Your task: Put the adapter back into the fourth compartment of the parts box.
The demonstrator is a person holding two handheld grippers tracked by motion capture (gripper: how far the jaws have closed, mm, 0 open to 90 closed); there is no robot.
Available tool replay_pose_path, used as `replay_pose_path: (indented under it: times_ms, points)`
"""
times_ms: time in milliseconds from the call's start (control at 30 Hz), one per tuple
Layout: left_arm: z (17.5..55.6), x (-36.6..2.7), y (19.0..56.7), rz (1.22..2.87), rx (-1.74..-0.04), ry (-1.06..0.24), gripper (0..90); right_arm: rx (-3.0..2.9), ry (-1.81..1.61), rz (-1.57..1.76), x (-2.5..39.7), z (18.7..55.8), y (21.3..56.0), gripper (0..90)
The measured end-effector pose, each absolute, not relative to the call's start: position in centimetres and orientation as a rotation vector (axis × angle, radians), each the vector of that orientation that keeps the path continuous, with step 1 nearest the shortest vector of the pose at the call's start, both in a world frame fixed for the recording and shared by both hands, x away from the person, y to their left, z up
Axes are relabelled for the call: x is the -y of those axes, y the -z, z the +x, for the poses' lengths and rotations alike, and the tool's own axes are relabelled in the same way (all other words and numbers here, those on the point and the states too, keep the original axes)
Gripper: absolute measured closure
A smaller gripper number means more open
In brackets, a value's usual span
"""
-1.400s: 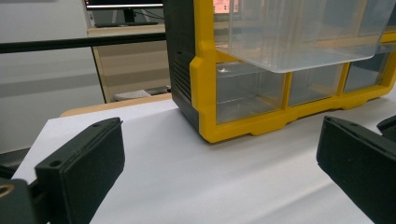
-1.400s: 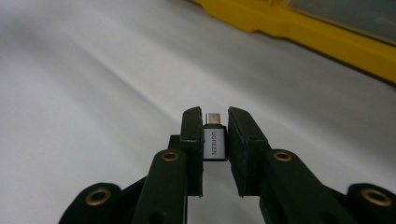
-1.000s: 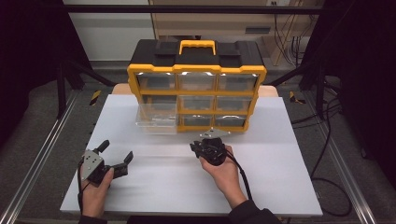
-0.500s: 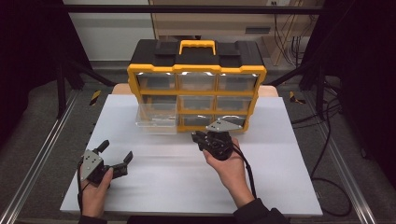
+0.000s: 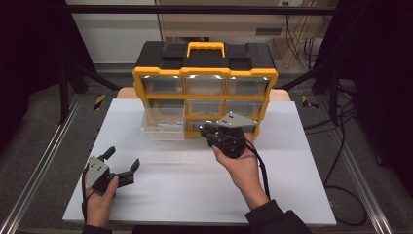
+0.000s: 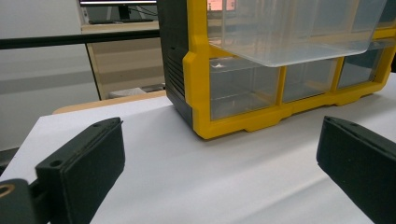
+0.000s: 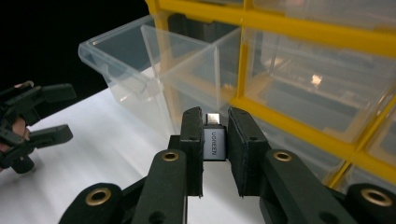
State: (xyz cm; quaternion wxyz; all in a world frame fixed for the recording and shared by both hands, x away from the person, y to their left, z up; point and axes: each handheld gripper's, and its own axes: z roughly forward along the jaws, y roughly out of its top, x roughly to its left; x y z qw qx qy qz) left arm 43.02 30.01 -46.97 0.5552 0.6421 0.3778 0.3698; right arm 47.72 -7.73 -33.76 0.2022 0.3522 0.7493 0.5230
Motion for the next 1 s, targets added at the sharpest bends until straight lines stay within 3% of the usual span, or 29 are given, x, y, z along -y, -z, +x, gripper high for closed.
replay_pose_path:
  times_ms: [1000]
  points:
    - [43.1,-30.0,47.0,1.520,-0.888,-0.868,0.6,-2.047,-1.458,0.891,5.1,49.6,28.8,76.4]
